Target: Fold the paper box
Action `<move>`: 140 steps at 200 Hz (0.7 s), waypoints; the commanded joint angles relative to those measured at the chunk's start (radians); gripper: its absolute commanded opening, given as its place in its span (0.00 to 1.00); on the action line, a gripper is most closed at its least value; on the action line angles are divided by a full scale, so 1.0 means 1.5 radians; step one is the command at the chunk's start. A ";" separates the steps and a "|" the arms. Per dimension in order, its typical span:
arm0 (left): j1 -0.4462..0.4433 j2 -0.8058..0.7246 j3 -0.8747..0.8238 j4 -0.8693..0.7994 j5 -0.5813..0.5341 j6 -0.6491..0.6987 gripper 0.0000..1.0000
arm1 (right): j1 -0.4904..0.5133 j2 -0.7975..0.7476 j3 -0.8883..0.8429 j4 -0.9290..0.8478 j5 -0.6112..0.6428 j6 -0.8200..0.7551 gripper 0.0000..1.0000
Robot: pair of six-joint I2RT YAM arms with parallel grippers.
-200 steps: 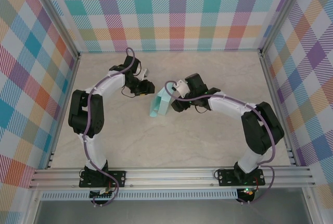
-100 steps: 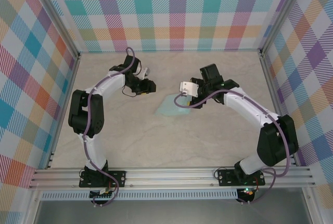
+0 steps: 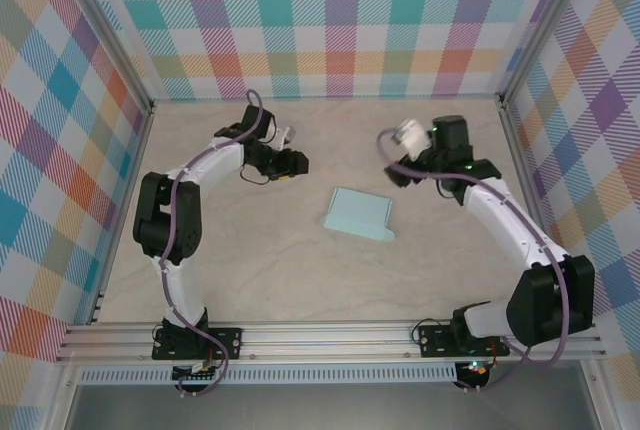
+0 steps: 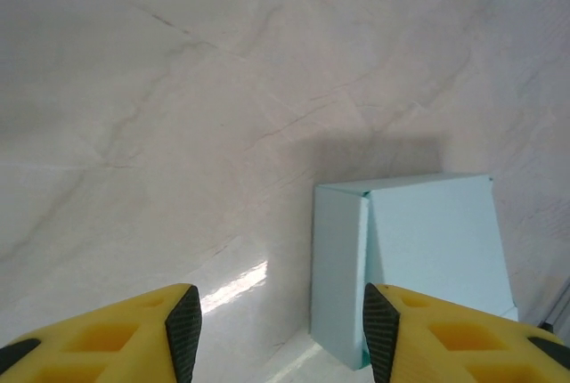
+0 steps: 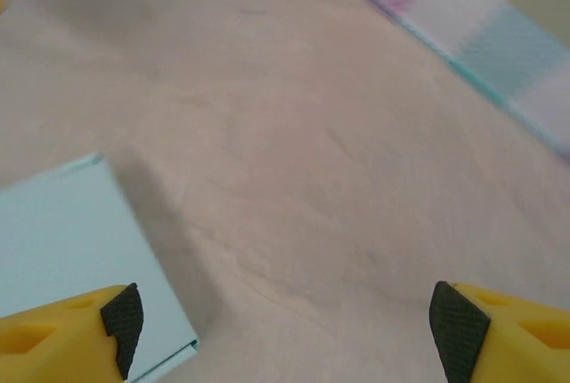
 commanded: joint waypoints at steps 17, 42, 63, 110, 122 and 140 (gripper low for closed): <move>-0.070 0.026 -0.006 -0.004 0.027 0.013 0.55 | -0.136 0.069 -0.059 -0.056 -0.258 0.590 0.77; -0.096 0.047 -0.016 -0.025 0.018 0.014 0.55 | -0.138 0.106 -0.084 -0.098 -0.291 0.564 0.77; -0.109 0.046 -0.036 -0.026 0.010 0.020 0.53 | -0.137 0.140 -0.101 -0.113 -0.350 0.549 0.74; -0.120 0.052 -0.069 -0.022 -0.011 0.035 0.40 | -0.125 0.185 -0.144 -0.080 -0.447 0.537 0.64; -0.120 0.056 -0.072 -0.018 -0.021 0.035 0.38 | -0.114 0.199 -0.141 -0.082 -0.450 0.528 0.62; -0.120 0.069 -0.068 -0.013 -0.023 0.030 0.37 | -0.105 0.222 -0.149 -0.050 -0.464 0.537 0.60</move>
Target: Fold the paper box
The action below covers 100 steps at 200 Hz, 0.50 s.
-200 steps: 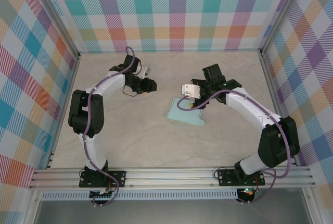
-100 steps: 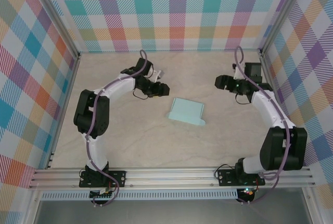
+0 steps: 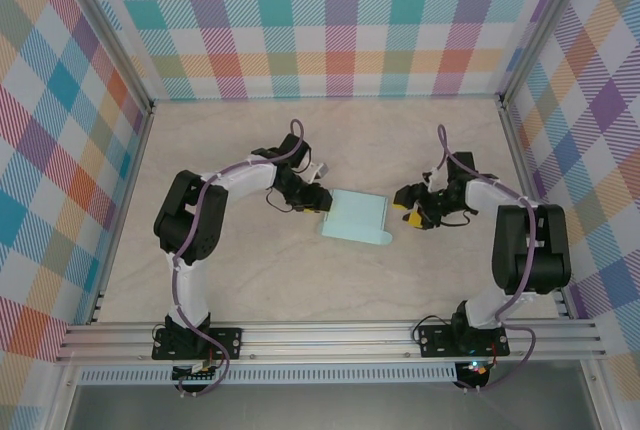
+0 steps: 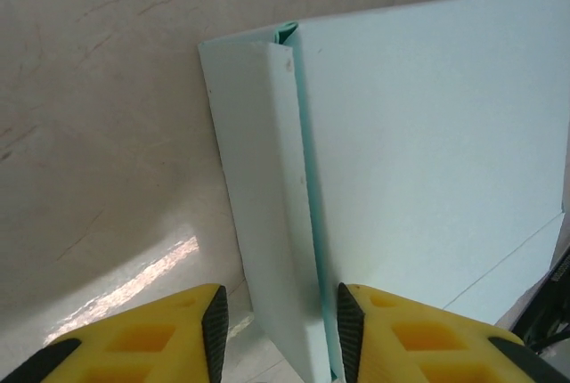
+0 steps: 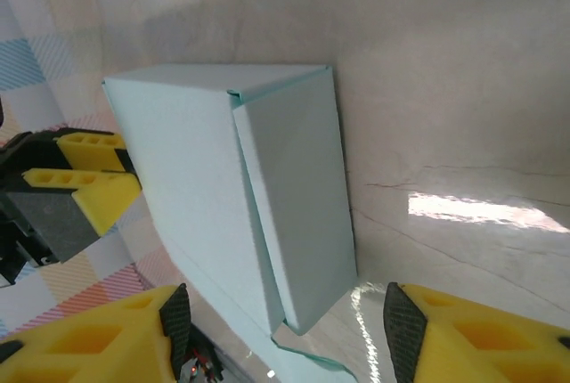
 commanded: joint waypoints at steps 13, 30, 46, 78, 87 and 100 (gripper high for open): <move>-0.004 0.033 -0.005 -0.001 -0.020 0.005 0.36 | 0.020 0.044 -0.012 0.053 -0.069 0.010 0.58; -0.003 0.041 -0.006 0.004 -0.028 0.001 0.34 | 0.025 0.058 -0.012 0.068 -0.071 0.014 0.56; -0.003 0.048 -0.008 0.005 -0.034 0.002 0.31 | 0.028 0.067 -0.016 0.083 -0.078 0.018 0.55; -0.003 0.060 -0.006 -0.002 -0.035 0.007 0.21 | 0.027 0.051 -0.028 0.102 -0.064 0.017 0.56; -0.001 0.065 -0.003 -0.010 -0.036 0.009 0.20 | 0.028 0.044 -0.029 0.103 -0.056 0.017 0.56; 0.002 0.070 0.000 -0.017 -0.032 0.013 0.14 | 0.028 0.031 -0.032 0.111 -0.052 0.023 0.56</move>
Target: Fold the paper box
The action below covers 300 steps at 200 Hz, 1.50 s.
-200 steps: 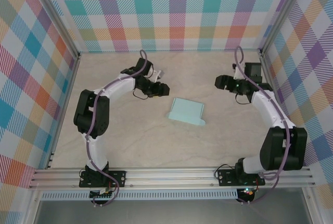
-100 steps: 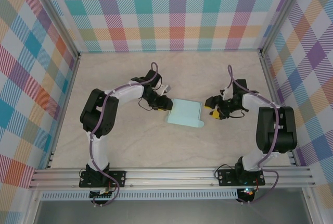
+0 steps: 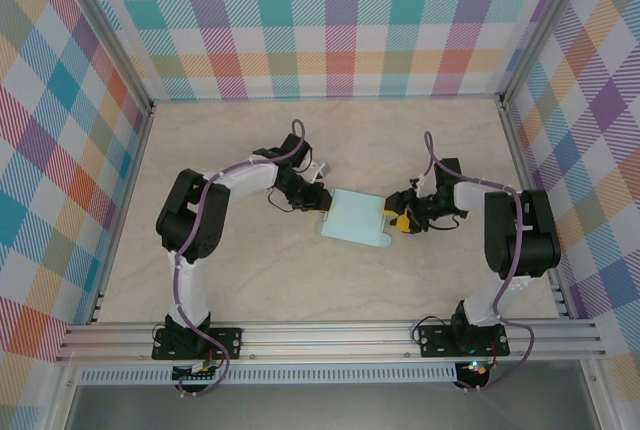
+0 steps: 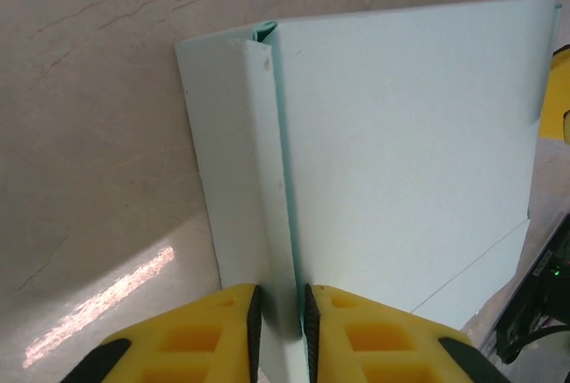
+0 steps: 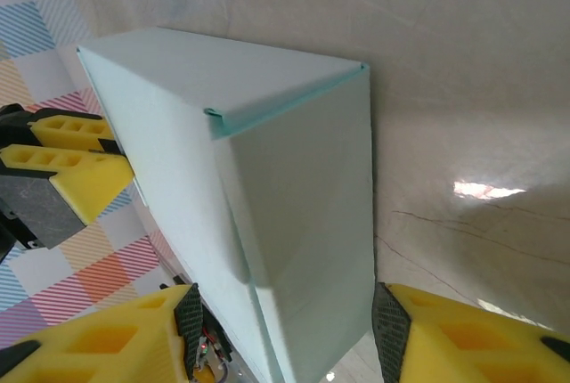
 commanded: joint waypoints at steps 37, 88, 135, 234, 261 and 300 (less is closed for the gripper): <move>0.014 0.061 -0.013 -0.031 -0.054 0.023 0.10 | 0.002 -0.077 -0.004 0.019 0.008 -0.006 0.58; 0.029 0.068 -0.008 -0.035 -0.046 0.032 0.08 | 0.002 -0.121 -0.046 0.053 -0.002 0.005 0.70; 0.029 0.066 0.000 -0.046 -0.033 0.033 0.08 | 0.014 -0.127 -0.033 0.092 -0.025 0.089 0.75; 0.029 0.064 0.009 -0.051 -0.027 0.031 0.08 | 0.033 -0.136 0.115 -0.074 0.072 0.153 0.82; 0.029 0.064 0.012 -0.055 -0.024 0.032 0.08 | 0.049 -0.110 0.185 -0.128 0.071 0.108 0.84; 0.029 0.065 0.013 -0.058 -0.025 0.035 0.08 | 0.129 -0.065 0.277 -0.227 0.161 0.111 0.85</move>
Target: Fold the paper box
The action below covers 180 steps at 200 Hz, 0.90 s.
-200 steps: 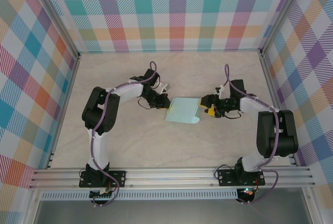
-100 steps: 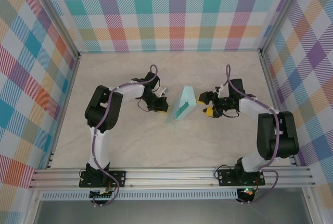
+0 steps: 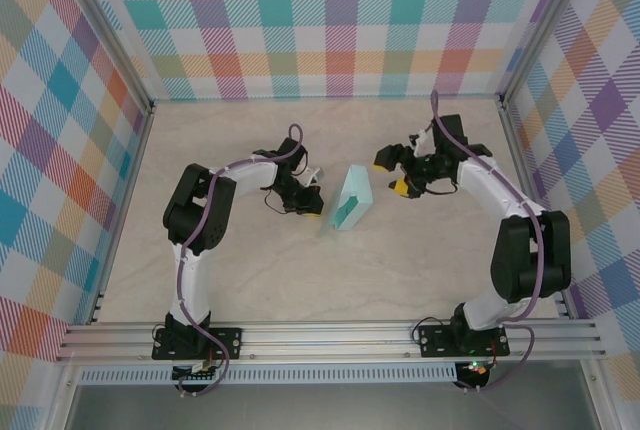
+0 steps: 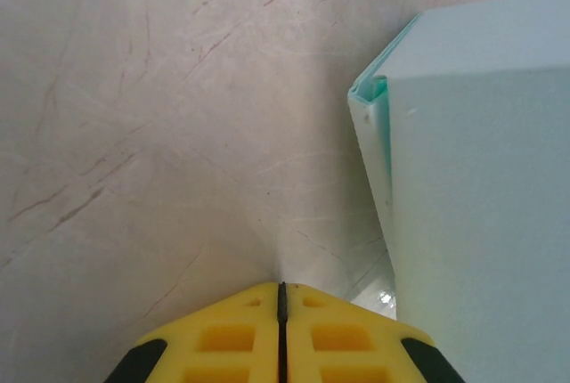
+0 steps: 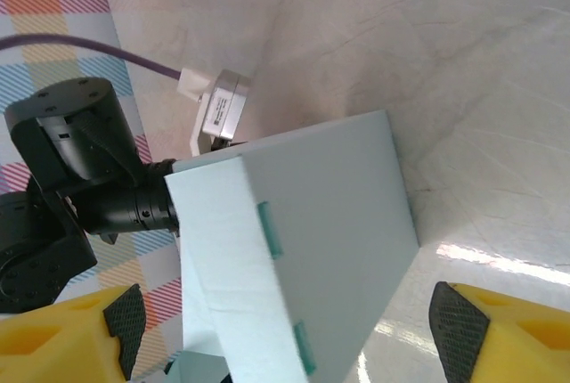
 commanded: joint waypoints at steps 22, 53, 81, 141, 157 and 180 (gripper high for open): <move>0.005 0.018 0.005 -0.036 -0.006 0.011 0.08 | 0.098 0.041 0.060 -0.090 0.097 0.029 0.85; 0.005 0.017 0.004 -0.037 -0.008 0.013 0.08 | 0.144 0.067 0.100 -0.111 0.126 0.044 0.86; 0.005 0.017 0.007 -0.039 -0.009 0.013 0.08 | 0.160 0.083 0.110 -0.103 0.113 0.065 0.86; 0.005 0.018 0.007 -0.040 -0.009 0.013 0.08 | 0.181 0.096 0.103 -0.101 0.138 0.104 0.81; 0.005 0.013 0.007 -0.039 -0.014 0.015 0.07 | 0.183 0.093 0.090 -0.092 0.137 0.124 0.75; 0.008 -0.036 -0.015 -0.002 -0.037 0.013 0.06 | 0.183 0.082 0.076 -0.085 0.137 0.149 0.66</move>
